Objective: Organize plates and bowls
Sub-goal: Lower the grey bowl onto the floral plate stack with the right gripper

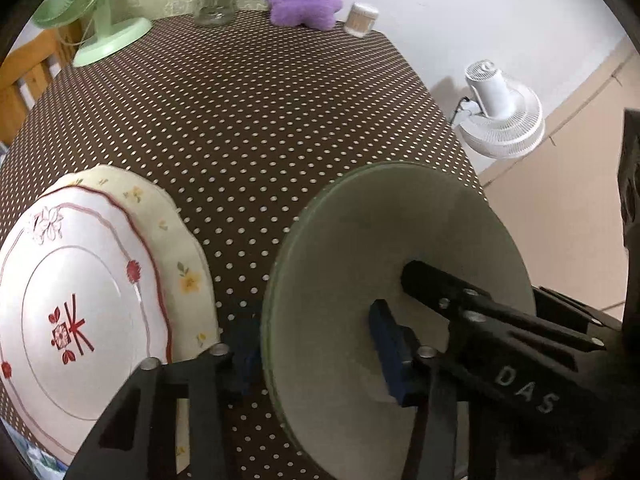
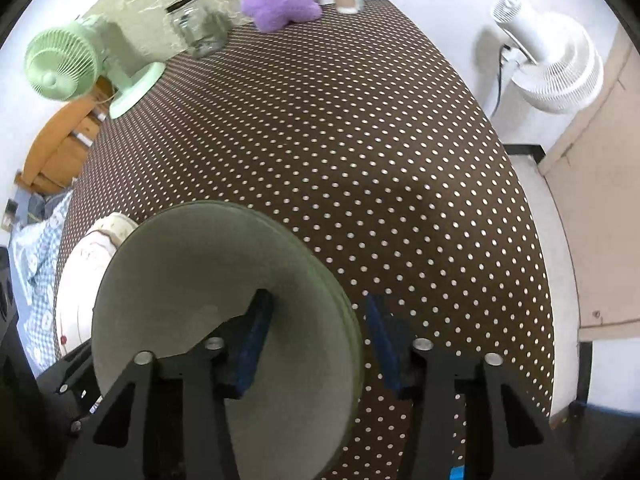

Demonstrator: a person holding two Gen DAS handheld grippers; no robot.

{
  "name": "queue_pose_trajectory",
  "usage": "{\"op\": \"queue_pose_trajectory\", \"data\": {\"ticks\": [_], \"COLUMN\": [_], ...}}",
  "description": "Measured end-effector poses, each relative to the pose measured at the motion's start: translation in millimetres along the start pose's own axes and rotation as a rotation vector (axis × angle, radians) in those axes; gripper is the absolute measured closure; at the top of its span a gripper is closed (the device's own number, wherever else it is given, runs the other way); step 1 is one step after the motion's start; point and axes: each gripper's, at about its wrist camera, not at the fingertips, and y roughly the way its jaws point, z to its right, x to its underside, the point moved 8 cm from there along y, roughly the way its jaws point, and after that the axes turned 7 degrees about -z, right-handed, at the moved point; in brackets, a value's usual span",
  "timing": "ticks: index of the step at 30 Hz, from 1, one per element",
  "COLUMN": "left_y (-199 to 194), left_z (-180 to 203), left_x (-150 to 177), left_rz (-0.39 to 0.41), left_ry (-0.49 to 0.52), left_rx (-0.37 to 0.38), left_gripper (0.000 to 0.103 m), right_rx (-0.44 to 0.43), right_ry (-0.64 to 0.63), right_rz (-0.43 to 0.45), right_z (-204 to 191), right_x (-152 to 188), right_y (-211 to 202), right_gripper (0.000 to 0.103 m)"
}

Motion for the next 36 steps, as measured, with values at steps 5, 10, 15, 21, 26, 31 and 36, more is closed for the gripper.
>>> {"op": "queue_pose_trajectory", "data": {"ticks": [5,10,15,21,26,31,36], "left_y": [-0.2,-6.3,-12.4,-32.7,-55.4,-76.8,-93.0], "left_z": [1.6,-0.3,1.7,2.7,-1.8,-12.2,-26.7], "left_x": [-0.7,4.8,5.4,1.3,-3.8,-6.9,-8.6], "left_rz": [-0.001,-0.007,-0.01,0.009,0.034,0.061,0.084], "left_ry": [-0.006,-0.004,0.0,0.007,0.012,0.011,0.01], "left_rx": [0.008,0.001,0.003,-0.011,-0.023,-0.034,-0.037], "left_gripper": [0.06,0.06,0.06,0.061,0.06,0.06,0.061], "right_rx": [0.011,0.005,0.011,0.003,-0.006,-0.016,-0.019], "right_ry": [-0.013,-0.006,-0.003,-0.009,-0.018,-0.031,-0.044], "right_rz": [-0.008,-0.014,-0.015,0.0,0.022,0.045,0.069], "right_z": [-3.4,-1.9,-2.5,-9.1,-21.1,-37.8,-60.5], "right_x": [0.2,-0.2,1.2,-2.1,-7.8,-11.6,-15.1], "right_y": [-0.5,-1.6,-7.9,-24.3,-40.7,-54.7,-66.4], "right_gripper": [0.058,0.058,0.058,0.058,0.058,0.058,0.057]}}
